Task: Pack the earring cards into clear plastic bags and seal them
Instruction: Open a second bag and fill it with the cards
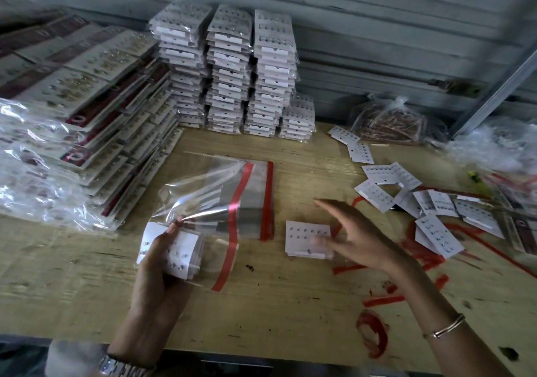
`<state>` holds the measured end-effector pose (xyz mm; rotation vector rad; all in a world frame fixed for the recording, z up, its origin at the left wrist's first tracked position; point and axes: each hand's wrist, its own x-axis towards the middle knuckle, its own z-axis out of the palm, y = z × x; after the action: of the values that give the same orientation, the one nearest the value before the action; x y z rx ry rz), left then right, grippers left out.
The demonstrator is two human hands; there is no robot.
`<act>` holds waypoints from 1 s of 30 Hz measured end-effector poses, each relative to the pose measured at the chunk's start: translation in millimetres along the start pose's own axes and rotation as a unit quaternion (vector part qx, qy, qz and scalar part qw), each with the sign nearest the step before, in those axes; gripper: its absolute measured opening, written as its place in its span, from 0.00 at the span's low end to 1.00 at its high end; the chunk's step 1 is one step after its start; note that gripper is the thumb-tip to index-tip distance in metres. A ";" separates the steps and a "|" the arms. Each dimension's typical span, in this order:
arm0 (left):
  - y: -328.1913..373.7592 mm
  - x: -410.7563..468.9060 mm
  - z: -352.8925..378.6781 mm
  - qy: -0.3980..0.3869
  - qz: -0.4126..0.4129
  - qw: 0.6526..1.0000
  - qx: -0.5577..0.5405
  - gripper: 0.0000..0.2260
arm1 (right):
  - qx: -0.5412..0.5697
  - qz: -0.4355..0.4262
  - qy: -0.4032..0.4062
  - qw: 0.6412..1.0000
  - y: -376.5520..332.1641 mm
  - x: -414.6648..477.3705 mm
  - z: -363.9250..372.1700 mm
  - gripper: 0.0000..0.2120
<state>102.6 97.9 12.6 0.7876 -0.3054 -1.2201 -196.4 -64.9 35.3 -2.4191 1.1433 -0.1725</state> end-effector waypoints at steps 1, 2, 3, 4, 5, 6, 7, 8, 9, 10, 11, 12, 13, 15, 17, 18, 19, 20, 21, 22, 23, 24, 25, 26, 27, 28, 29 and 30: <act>-0.1 -0.2 0.6 -0.001 -0.001 1.000 0.003 0.11 | -0.003 0.003 0.051 0.999 5.2 1.4 -3.7 0.37; -0.1 -0.3 0.8 -0.001 -0.002 1.000 0.005 0.11 | -0.028 0.008 0.110 0.993 12.7 3.7 -7.6 0.32; 0.0 -0.3 1.2 -0.002 -0.001 1.000 0.005 0.11 | -0.068 0.021 0.164 0.984 21.9 6.3 -11.8 0.27; 0.2 -0.5 1.5 -0.004 0.001 1.000 0.001 0.11 | -0.108 0.046 0.203 0.972 31.9 8.7 -16.0 0.23; 0.3 -0.4 1.9 -0.007 0.003 1.000 -0.003 0.11 | -0.141 0.081 0.225 0.961 42.2 10.9 -19.7 0.20; 0.5 -0.4 2.3 -0.010 0.005 1.000 -0.006 0.11 | -0.169 0.116 0.229 0.952 52.0 12.8 -22.2 0.17; 0.5 -0.4 2.9 -0.011 0.007 1.000 -0.006 0.12 | -0.195 0.142 0.222 0.945 60.4 14.3 -23.5 0.15; 0.6 -0.2 3.2 -0.010 0.008 1.000 -0.006 0.12 | -0.216 0.155 0.213 0.940 67.5 15.4 -23.9 0.14; 0.5 -0.1 3.3 -0.010 0.008 1.000 -0.008 0.12 | -0.227 0.160 0.207 0.938 72.9 16.0 -23.5 0.13; 0.4 0.0 3.1 -0.010 0.009 1.000 -0.011 0.12 | -0.229 0.161 0.207 0.937 76.8 16.3 -22.8 0.13; 0.3 0.0 3.1 -0.011 0.010 1.000 -0.012 0.12 | -0.226 0.163 0.212 0.937 78.6 16.3 -22.0 0.12; 0.2 -0.2 2.8 -0.011 0.012 1.000 -0.012 0.12 | -0.221 0.165 0.216 0.936 79.6 16.4 -21.2 0.12; -0.2 -0.4 2.7 -0.009 0.014 1.000 -0.009 0.13 | -0.220 0.166 0.221 0.936 79.5 16.4 -20.2 0.14; -0.5 -0.8 2.1 -0.006 0.014 1.000 0.000 0.13 | -0.224 0.147 0.240 0.933 77.6 16.5 -17.8 0.16; -0.4 -0.7 1.5 -0.005 0.013 1.000 0.007 0.13 | -0.214 0.116 0.268 0.932 71.4 16.7 -15.8 0.16; -0.4 -0.5 1.3 -0.002 0.011 1.000 0.007 0.12 | -0.202 0.104 0.278 0.933 67.7 17.3 -15.3 0.16; -0.5 -0.2 1.2 0.001 0.008 1.000 0.007 0.11 | -0.181 0.091 0.286 0.936 63.2 18.0 -15.6 0.15; -0.4 0.0 1.2 0.004 0.006 1.000 0.007 0.11 | -0.152 0.073 0.295 0.941 58.8 19.3 -15.9 0.14; -0.3 0.0 1.4 0.006 0.005 1.000 0.008 0.10 | -0.118 0.052 0.302 0.944 53.9 20.9 -16.4 0.14; -0.5 -0.1 1.8 0.006 0.006 1.000 0.010 0.11 | -0.084 0.030 0.307 0.948 48.6 23.0 -17.0 0.14; -0.6 -0.2 2.2 0.005 0.007 1.000 0.011 0.11 | -0.052 0.010 0.309 0.950 42.9 24.8 -17.6 0.13; -0.8 -0.1 2.5 0.004 0.008 1.000 0.010 0.11 | -0.022 -0.005 0.310 0.950 37.7 27.1 -18.8 0.12; -0.8 -0.2 2.6 0.003 0.009 1.000 0.007 0.11 | 0.006 -0.012 0.311 0.950 33.6 29.5 -20.0 0.11; -0.6 -0.1 2.8 0.002 0.009 1.000 0.005 0.11 | 0.030 -0.013 0.314 0.949 30.5 32.3 -21.6 0.11; -0.4 -0.1 2.6 0.001 0.009 1.000 0.004 0.12 | 0.052 -0.013 0.317 0.947 29.1 35.1 -23.1 0.10; -0.1 -0.2 2.5 0.001 0.008 1.000 0.003 0.12 | 0.075 -0.009 0.320 0.945 28.6 38.4 -24.4 0.09; 0.0 -0.4 2.3 -0.001 0.005 1.000 0.001 0.12 | 0.102 0.004 0.320 0.942 28.9 41.8 -25.4 0.09; 0.2 -0.6 2.1 -0.003 0.003 1.000 -0.001 0.12 | 0.130 0.023 0.320 0.938 30.3 46.0 -26.4 0.08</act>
<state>101.2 97.7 14.3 0.7806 -0.3117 -1.2171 -195.8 -125.7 41.3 -2.1414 1.3299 -1.0873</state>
